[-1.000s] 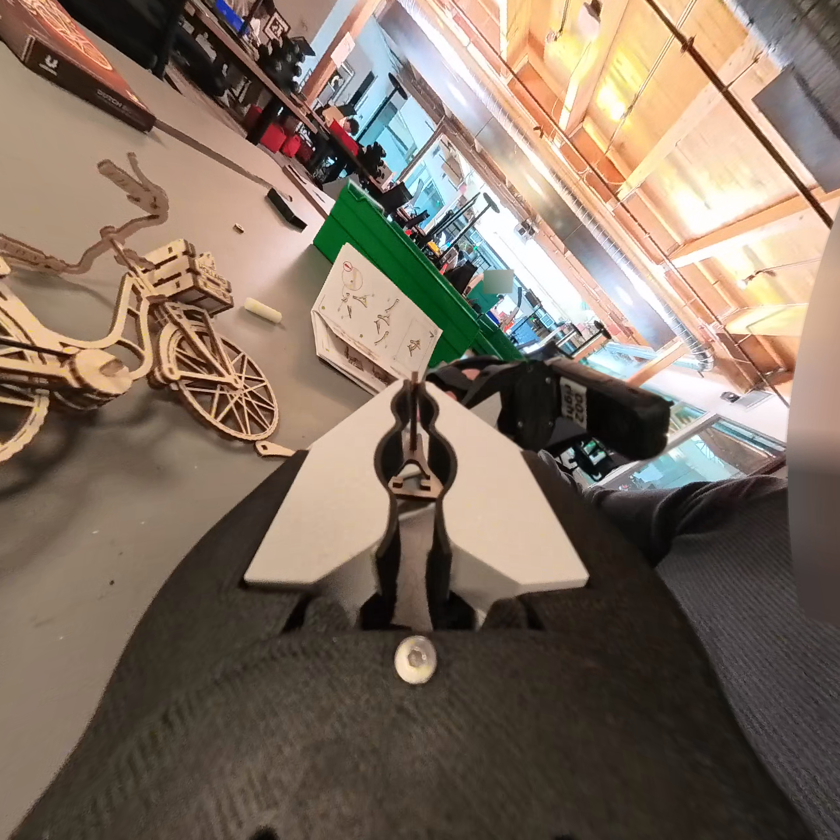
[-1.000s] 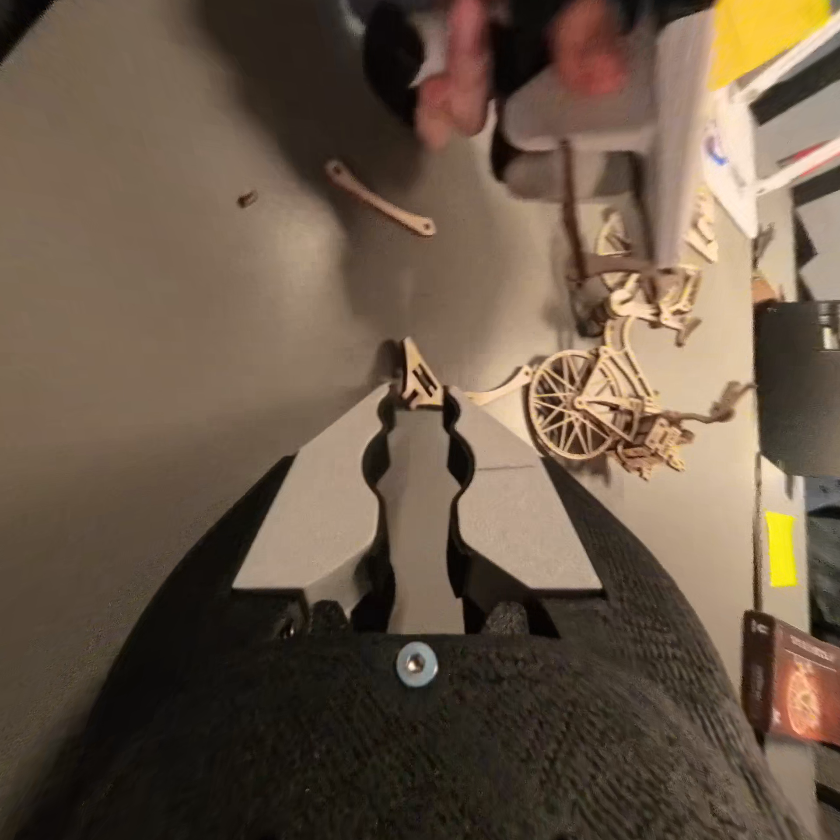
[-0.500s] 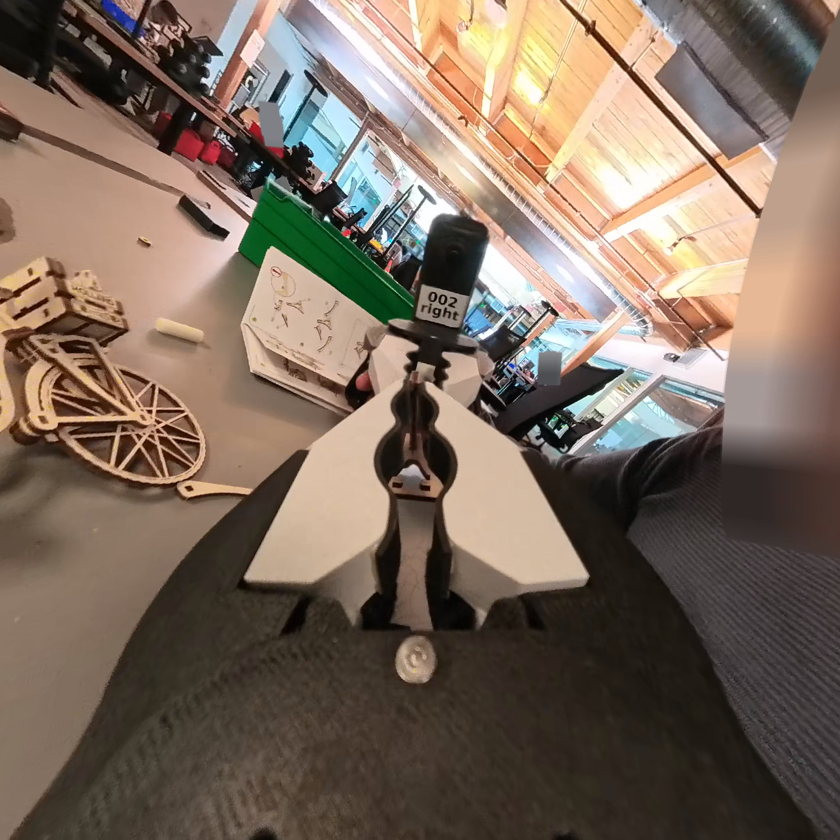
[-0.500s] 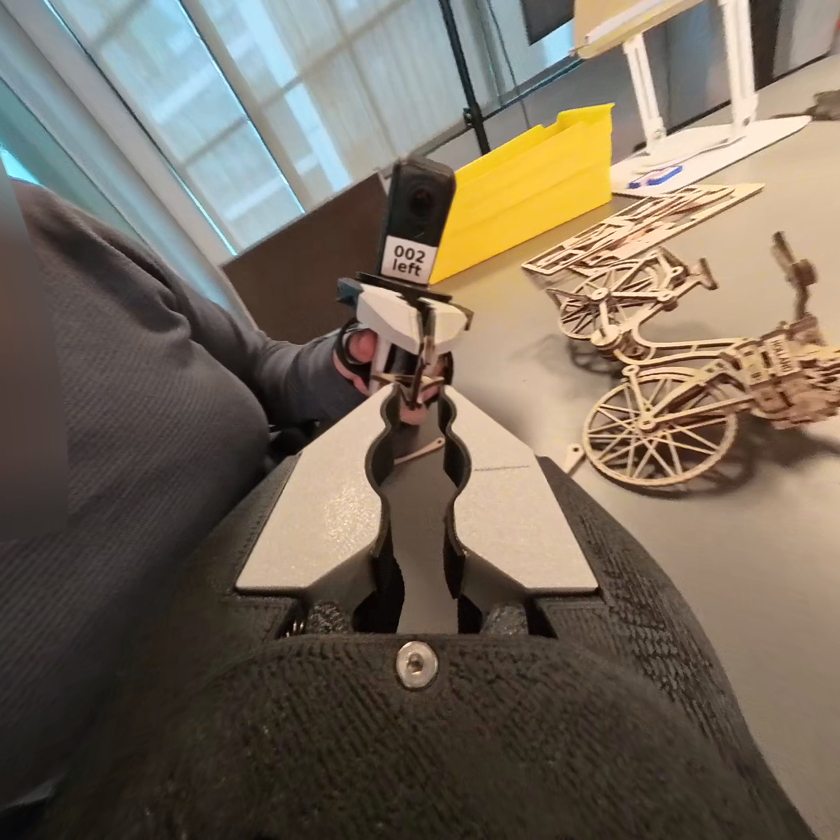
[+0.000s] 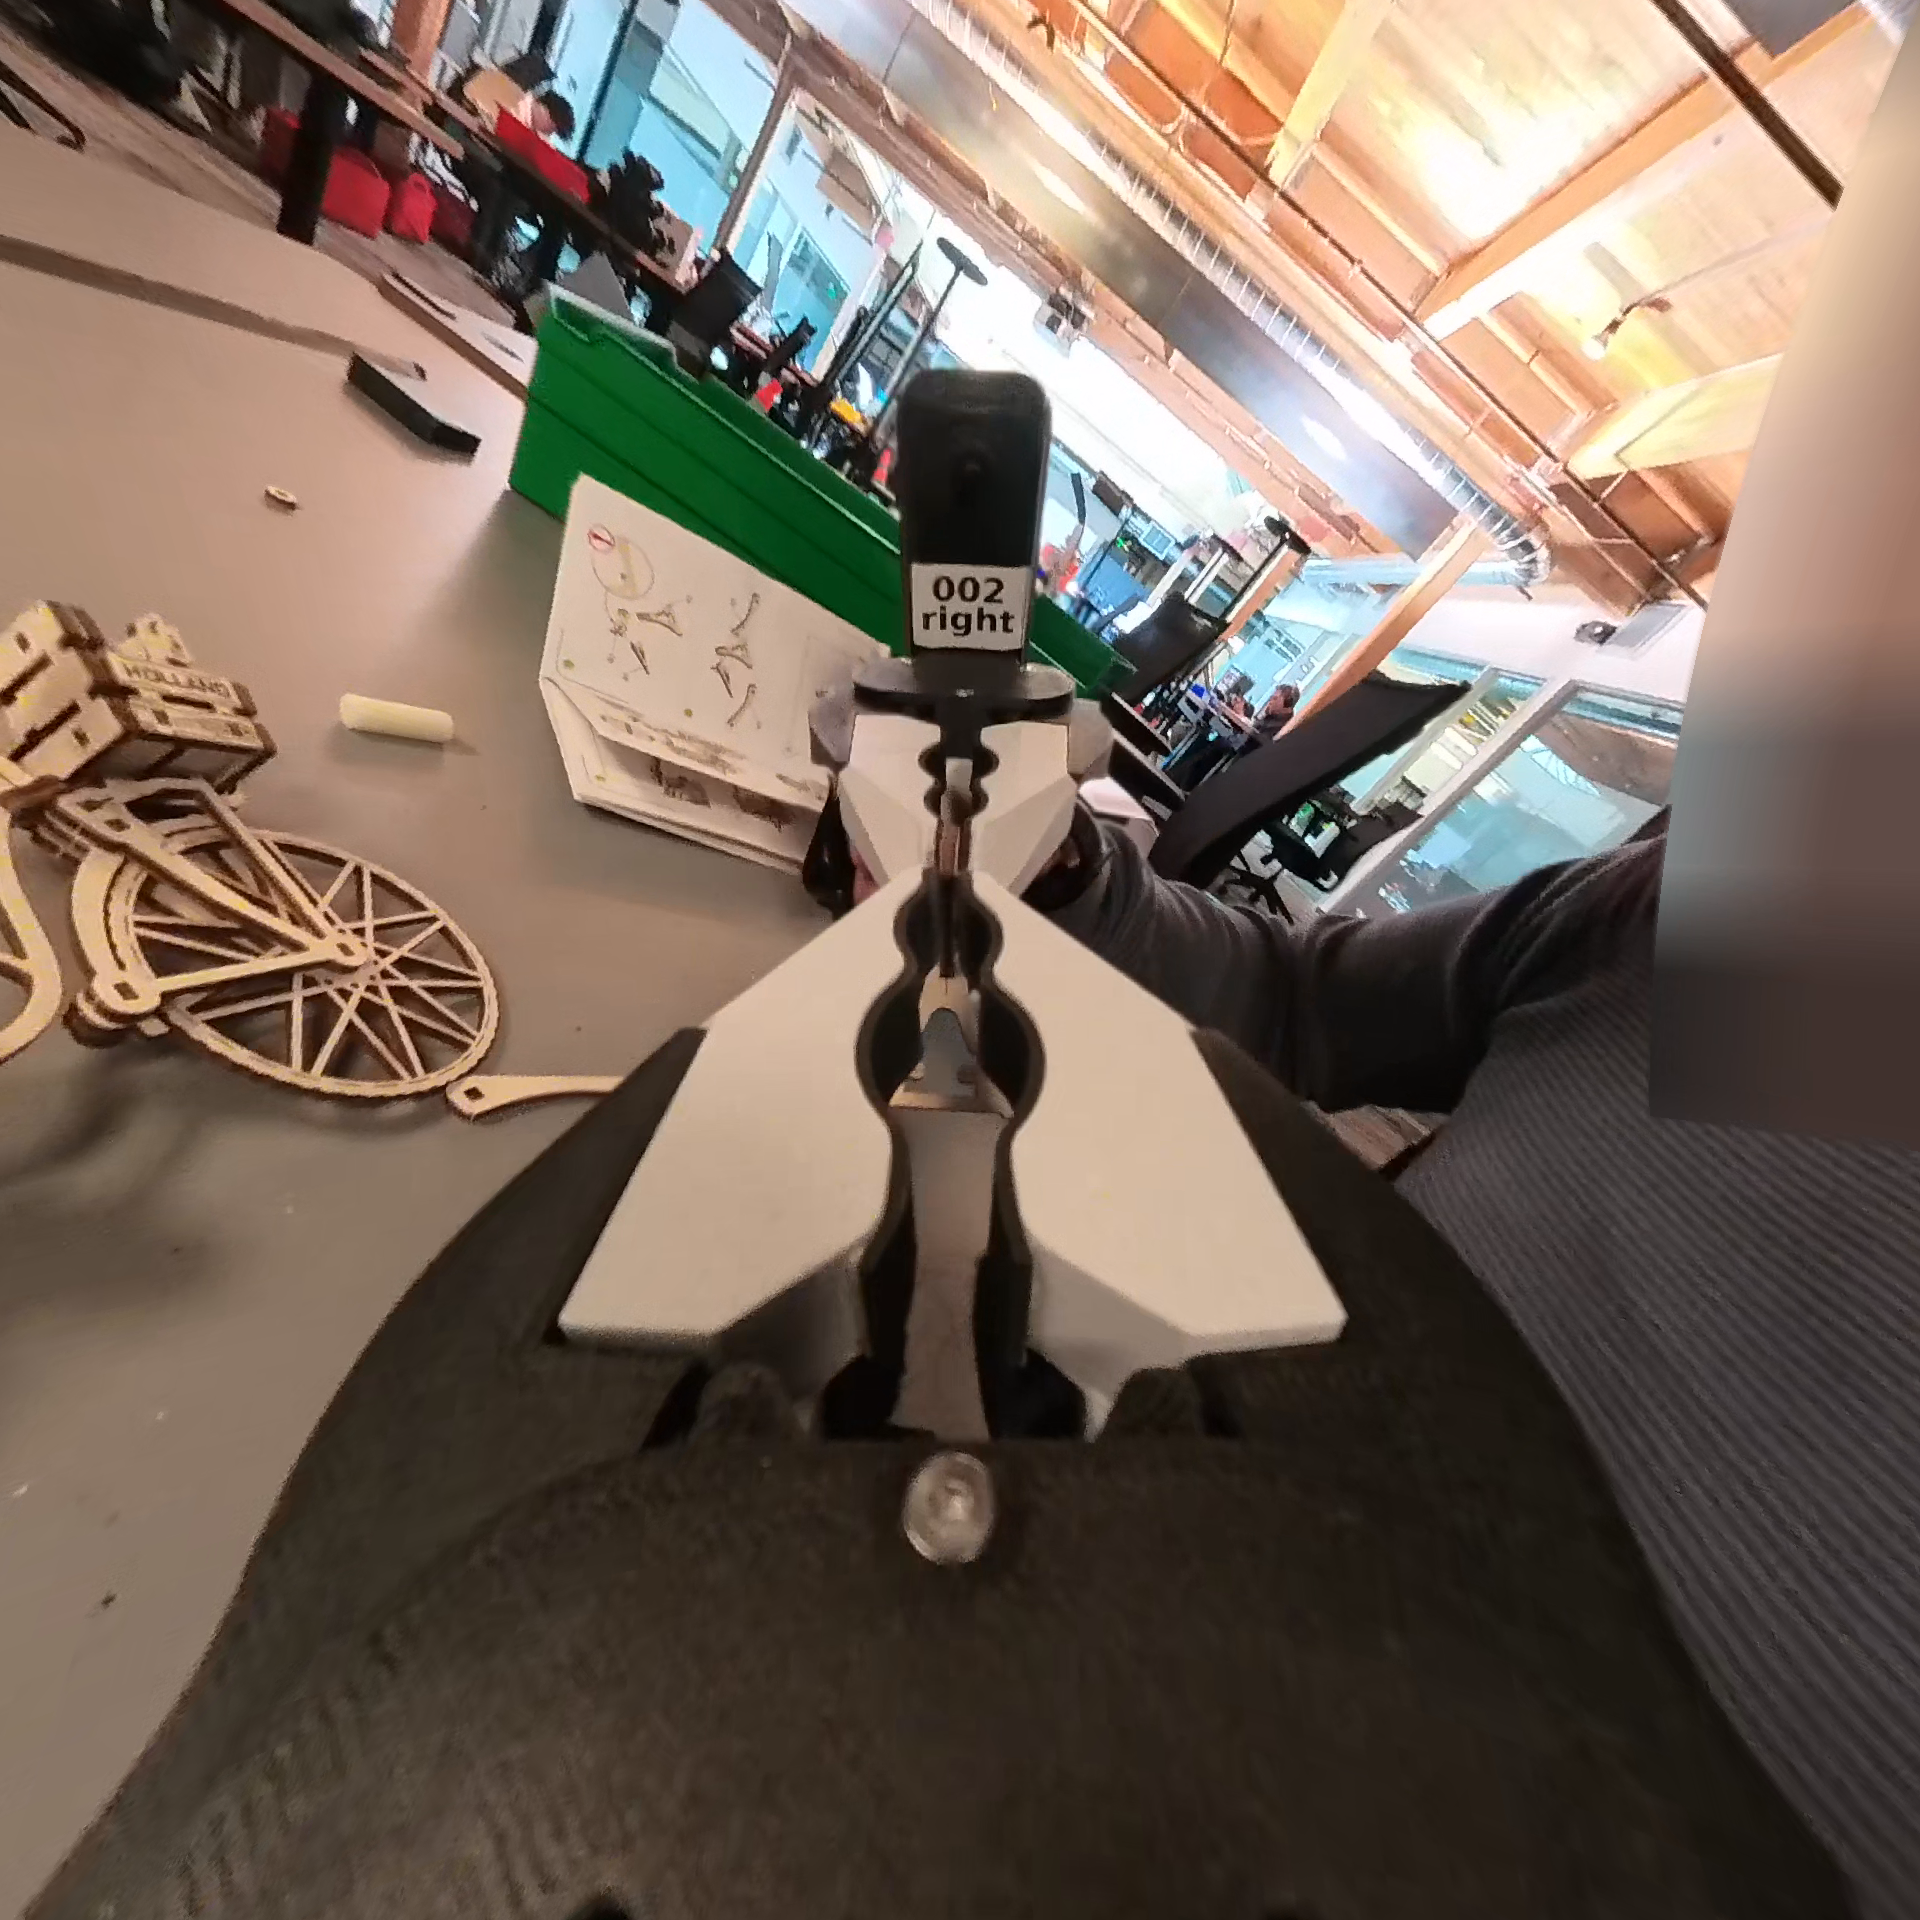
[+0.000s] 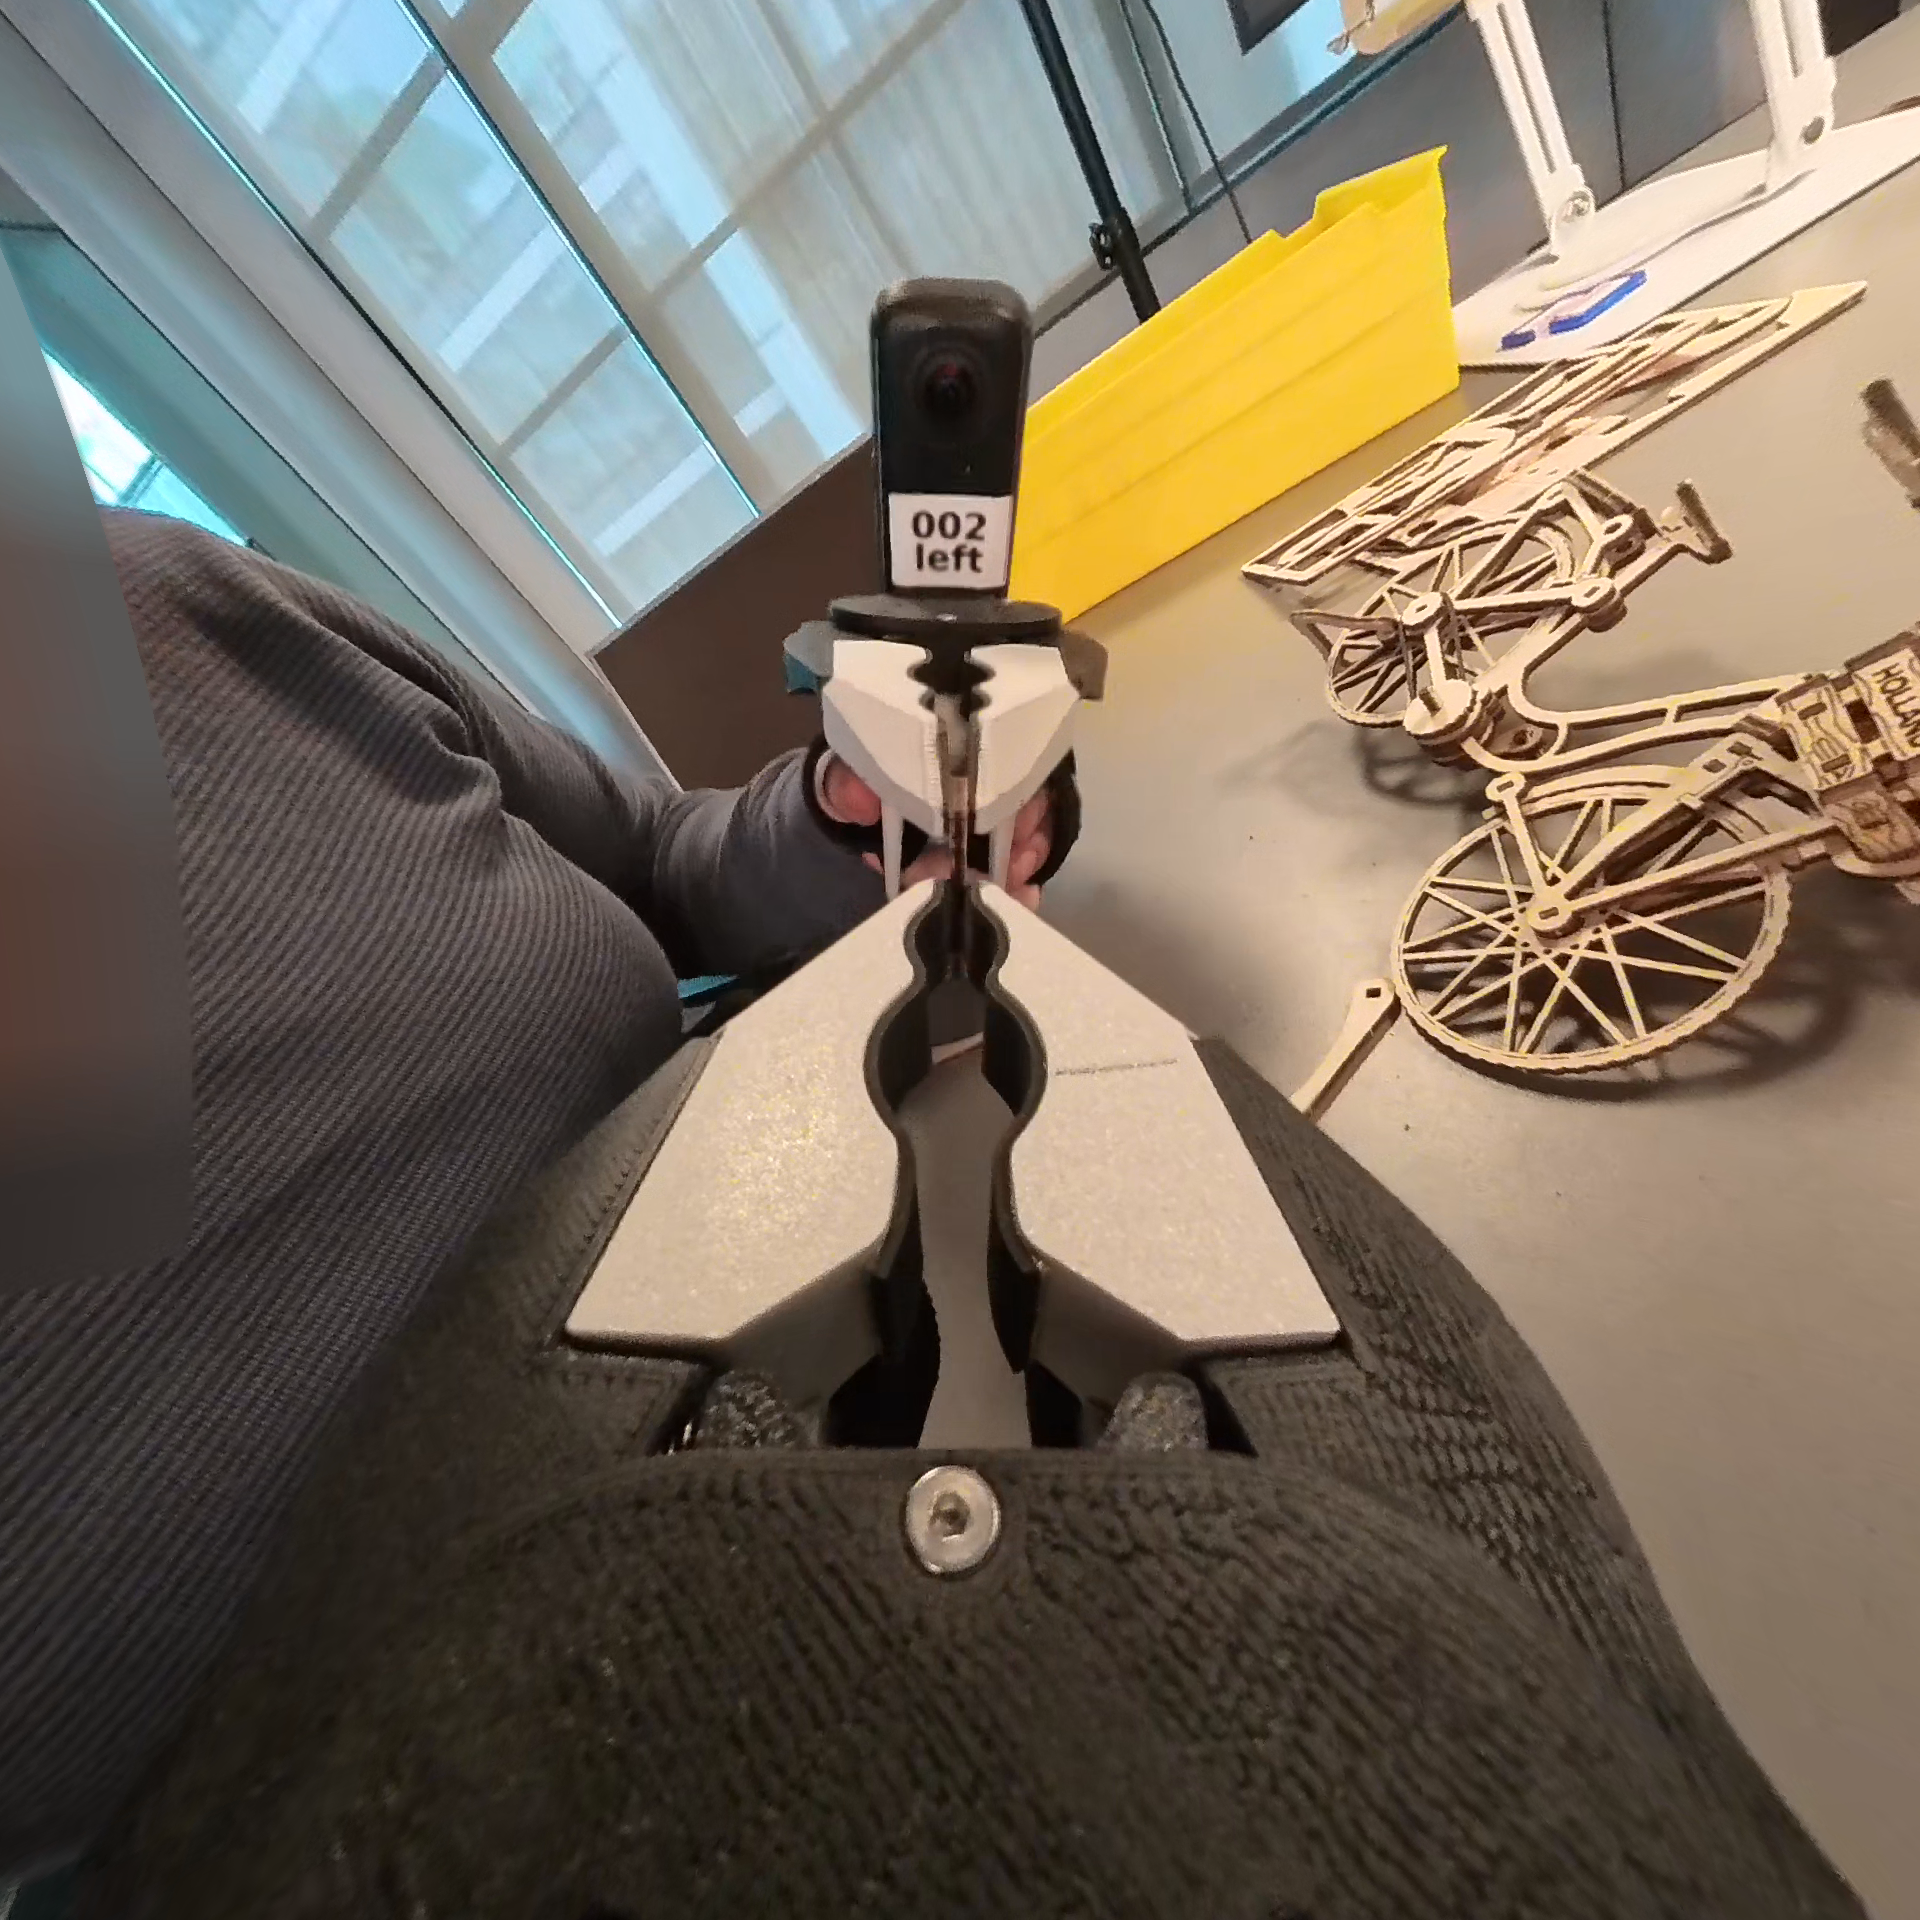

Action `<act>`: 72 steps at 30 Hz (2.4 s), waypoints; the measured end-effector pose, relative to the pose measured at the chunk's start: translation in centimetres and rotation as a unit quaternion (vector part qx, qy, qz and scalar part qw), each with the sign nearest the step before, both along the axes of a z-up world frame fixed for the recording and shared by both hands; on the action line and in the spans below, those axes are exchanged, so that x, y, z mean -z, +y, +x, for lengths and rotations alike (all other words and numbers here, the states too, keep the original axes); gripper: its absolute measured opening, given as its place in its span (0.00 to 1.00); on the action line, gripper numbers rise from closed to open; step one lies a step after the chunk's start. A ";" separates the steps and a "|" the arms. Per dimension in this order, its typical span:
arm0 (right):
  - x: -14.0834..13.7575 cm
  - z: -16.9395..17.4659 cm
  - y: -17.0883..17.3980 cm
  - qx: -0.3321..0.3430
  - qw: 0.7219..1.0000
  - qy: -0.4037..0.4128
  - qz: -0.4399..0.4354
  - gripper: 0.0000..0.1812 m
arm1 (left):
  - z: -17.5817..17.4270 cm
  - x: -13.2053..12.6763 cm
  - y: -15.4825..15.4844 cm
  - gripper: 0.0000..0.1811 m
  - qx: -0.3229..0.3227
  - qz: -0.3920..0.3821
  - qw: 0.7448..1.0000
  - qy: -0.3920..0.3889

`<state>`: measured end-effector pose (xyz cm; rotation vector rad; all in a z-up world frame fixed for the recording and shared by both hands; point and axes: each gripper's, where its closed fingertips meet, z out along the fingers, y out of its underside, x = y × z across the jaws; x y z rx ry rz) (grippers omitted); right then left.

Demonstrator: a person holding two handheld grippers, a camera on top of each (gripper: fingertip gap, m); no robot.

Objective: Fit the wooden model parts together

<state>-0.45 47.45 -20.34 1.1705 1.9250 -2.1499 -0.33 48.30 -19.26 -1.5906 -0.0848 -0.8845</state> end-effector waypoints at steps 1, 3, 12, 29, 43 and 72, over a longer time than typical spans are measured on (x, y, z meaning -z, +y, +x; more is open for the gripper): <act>0.2 0.0 -0.1 -0.002 1.000 -0.002 0.005 0.00 | 0.0 0.2 -0.1 0.01 0.009 -0.007 1.000 -0.003; 0.5 0.0 -0.1 -0.005 1.000 -0.006 0.011 0.00 | 0.1 0.6 -0.2 0.01 0.025 -0.021 0.999 -0.009; 0.7 0.0 0.0 -0.008 1.000 -0.014 0.001 0.00 | 0.6 1.6 -0.3 0.04 0.048 -0.042 0.998 0.004; 1.2 0.6 -0.4 -0.013 1.000 -0.016 0.016 0.00 | 0.5 1.5 -0.3 0.01 0.049 -0.039 0.998 -0.003; 7.6 2.8 2.4 -0.045 0.940 -0.035 0.337 0.13 | -2.0 2.0 -1.5 0.01 0.009 -0.055 0.998 0.018; 8.8 0.4 0.7 -0.157 0.838 -0.065 0.518 0.00 | -3.1 2.0 -2.5 0.01 0.004 -0.062 0.998 0.000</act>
